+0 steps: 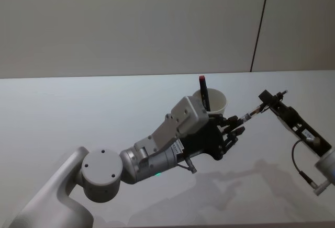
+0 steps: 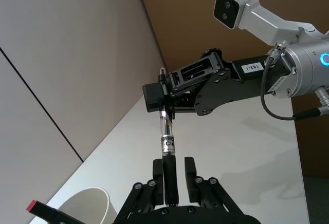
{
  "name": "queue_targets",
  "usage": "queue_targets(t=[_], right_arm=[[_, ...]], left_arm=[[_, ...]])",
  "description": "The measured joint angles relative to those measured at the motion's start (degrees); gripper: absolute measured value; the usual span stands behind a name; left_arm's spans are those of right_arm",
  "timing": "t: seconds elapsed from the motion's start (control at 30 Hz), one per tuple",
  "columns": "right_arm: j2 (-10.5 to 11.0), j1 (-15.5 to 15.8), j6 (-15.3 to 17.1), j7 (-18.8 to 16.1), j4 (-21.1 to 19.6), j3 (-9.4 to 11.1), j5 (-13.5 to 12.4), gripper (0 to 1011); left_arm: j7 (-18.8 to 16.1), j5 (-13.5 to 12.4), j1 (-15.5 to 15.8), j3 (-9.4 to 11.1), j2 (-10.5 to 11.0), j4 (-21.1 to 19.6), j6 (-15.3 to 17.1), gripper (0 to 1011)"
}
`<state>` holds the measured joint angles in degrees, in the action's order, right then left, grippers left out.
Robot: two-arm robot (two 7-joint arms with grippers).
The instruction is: Place the pen into the pen holder.
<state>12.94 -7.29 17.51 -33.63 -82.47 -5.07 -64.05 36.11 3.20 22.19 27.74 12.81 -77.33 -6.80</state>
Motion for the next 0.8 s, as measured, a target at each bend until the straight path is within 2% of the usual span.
queue_targets(t=[0.17, 0.2, 0.33, 0.4, 0.6, 0.7, 0.77, 0.8], right_arm=[[0.1, -0.1, -0.5, 0.2, 0.0, -0.3, -0.2, 132], [0.1, -0.2, -0.6, 0.2, 0.0, -0.3, -0.2, 132], [0.3, -0.3, -1.1, 0.2, 0.0, -0.4, 0.2, 132], [0.3, -0.4, -1.3, 0.2, 0.1, -0.5, 0.4, 132], [0.7, -1.2, -2.7, -0.4, 0.4, -0.6, 2.8, 132], [1.0, -1.9, -3.7, -1.0, 0.8, -0.7, 4.5, 132], [1.2, -2.4, -4.3, -1.5, 1.1, -0.7, 5.8, 132], [1.3, -2.6, -4.5, -1.7, 1.2, -0.7, 6.3, 132]], left_arm=[[0.0, 0.0, 0.0, 0.0, 0.0, 0.0, 0.0, 394], [0.0, 0.0, 0.0, 0.0, 0.0, 0.0, 0.0, 394], [0.0, 0.0, 0.0, 0.0, 0.0, 0.0, 0.0, 574], [0.0, 0.0, 0.0, 0.0, 0.0, 0.0, 0.0, 593], [0.0, 0.0, 0.0, 0.0, 0.0, 0.0, 0.0, 812], [0.0, 0.0, 0.0, 0.0, 0.0, 0.0, 0.0, 865], [0.0, 0.0, 0.0, 0.0, 0.0, 0.0, 0.0, 947], [0.0, 0.0, 0.0, 0.0, 0.0, 0.0, 0.0, 947]])
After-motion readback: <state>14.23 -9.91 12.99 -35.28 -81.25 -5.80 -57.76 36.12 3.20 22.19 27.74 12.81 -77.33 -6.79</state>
